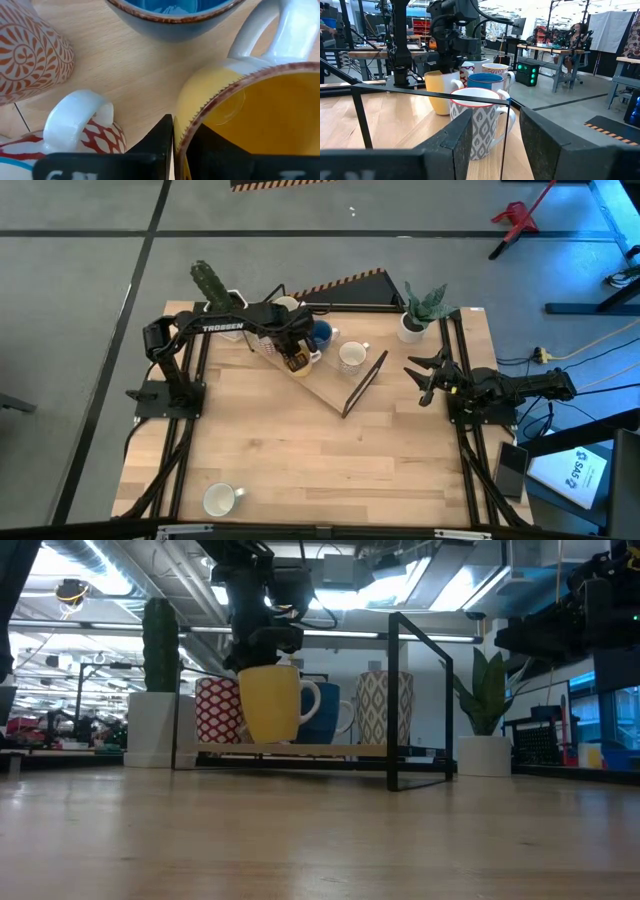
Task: Place coffee mugs
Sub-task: Put the yellow mug on the shelf
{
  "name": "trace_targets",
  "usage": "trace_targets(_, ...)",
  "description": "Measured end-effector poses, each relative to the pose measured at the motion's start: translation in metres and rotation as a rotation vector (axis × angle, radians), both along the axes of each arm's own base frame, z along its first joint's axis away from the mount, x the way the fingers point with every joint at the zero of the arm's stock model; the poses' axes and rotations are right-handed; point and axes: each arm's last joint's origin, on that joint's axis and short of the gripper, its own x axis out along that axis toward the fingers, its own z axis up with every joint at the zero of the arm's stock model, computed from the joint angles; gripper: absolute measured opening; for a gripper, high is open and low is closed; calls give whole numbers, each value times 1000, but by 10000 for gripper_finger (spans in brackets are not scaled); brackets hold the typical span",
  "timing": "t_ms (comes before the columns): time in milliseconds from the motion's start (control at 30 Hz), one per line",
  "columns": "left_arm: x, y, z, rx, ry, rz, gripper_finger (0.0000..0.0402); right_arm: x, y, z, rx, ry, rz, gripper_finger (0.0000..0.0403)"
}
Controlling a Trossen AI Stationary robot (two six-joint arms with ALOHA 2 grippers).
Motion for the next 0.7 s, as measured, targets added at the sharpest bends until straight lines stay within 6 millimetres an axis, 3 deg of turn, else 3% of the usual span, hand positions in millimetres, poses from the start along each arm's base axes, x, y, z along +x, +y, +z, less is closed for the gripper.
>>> trace_targets(333,2,0,1,-3,-28,-26,44,0,0,0,0,0,0,150)
trace_targets(700,2,0,1,-6,-28,-29,99,0,0,0,-2,1,0,150)
